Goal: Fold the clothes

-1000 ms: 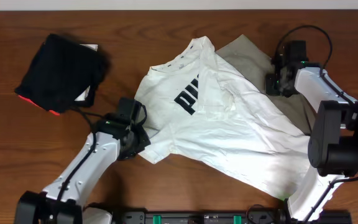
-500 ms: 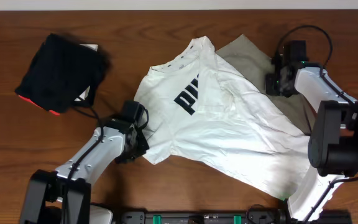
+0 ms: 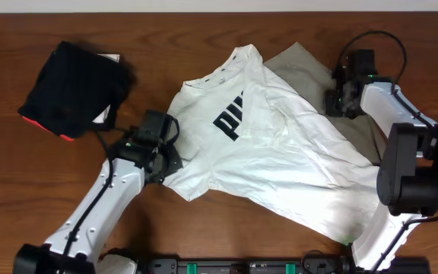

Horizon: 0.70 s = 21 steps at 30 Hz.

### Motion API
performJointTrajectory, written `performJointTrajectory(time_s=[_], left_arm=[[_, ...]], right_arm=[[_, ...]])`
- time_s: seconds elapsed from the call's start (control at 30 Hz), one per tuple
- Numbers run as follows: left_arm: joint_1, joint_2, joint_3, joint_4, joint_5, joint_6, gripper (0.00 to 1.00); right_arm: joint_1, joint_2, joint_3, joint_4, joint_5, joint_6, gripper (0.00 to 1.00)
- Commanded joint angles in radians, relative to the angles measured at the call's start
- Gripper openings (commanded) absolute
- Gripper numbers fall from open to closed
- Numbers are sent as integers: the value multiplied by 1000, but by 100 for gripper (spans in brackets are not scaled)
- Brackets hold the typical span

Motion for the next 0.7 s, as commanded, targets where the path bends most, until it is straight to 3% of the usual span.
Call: performJointTrajectory(time_s=[0.0,0.43,0.67], left_arm=[[0,17,1,48,-11,31,6],[0,262,-14,142,-12,48,6],[0,288,-14,131,-24,84,6]], right_arm=[[-8,2,-8,1,-4,-12,9],[-8,2,-8,0,-4,-12,9],[-8,2,-8,4,-3,-12,9]])
